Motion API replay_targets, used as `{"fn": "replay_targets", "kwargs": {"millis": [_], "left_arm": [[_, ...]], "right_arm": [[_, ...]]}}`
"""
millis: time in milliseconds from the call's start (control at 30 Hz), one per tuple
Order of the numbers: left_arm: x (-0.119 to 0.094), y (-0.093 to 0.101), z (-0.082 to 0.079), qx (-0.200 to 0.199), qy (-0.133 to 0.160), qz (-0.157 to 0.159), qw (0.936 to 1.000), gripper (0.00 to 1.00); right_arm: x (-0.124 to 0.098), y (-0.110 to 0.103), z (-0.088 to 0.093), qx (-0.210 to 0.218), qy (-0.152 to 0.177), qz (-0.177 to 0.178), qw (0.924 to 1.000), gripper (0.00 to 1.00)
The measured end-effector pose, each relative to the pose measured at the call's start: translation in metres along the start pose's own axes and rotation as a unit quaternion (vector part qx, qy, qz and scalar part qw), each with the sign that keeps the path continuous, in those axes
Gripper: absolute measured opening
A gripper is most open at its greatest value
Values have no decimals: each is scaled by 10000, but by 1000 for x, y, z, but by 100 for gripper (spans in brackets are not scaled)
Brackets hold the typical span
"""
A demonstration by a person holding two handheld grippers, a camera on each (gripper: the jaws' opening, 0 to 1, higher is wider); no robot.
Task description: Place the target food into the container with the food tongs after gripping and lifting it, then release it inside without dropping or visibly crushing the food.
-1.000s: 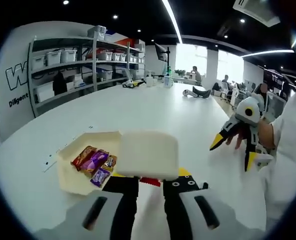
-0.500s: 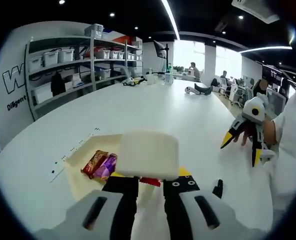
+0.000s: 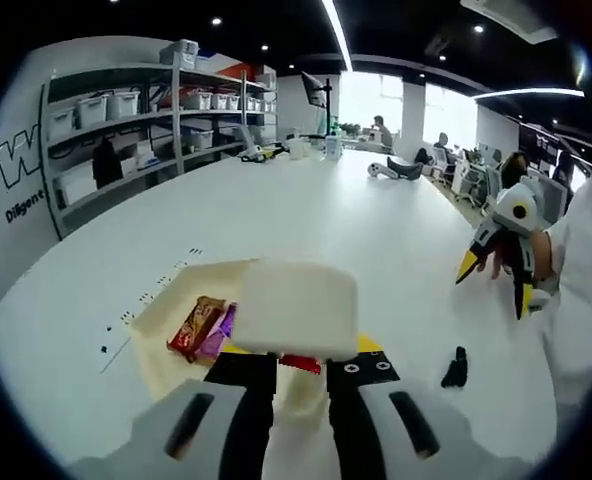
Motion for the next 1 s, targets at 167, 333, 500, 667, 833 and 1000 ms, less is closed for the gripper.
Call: {"fn": "replay_targets", "kwargs": {"millis": [167,333,500,667,833,1000], "left_arm": [[6,-4,4,10,-109,15,9999,17],[11,-6,5,38,-150,66,9999,17],[15,-7,6,89,-225,121,9996,17],[21,-9,8,135,-343,181,9992,17],[24,-9,8,186,-414,262,9986,18],[29,-10,8,262,-551,317,9976,18]], "right_arm": [[-1,1,1,10,3,16,10000,67],[-1,2,2,14,4,13,10000,67],[-1,3,3,27,-1,16,10000,67],[-1,3,4,45,-1,20,10000,67],[-1,3,6,68,-11,24,10000,67],[-1,4,8,87,-17,17,10000,67]]}}
Point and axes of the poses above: the point that each gripper's makers call its tool centre point, and the gripper's own axes: x roughly forward along the fingers, y roughly to its right, z roughly out of its underside, the point moved 6 cm from there along -x, roughly backward along the fingers, and after that the axes turned 11 degrees about -y, right-handed, at the moved point
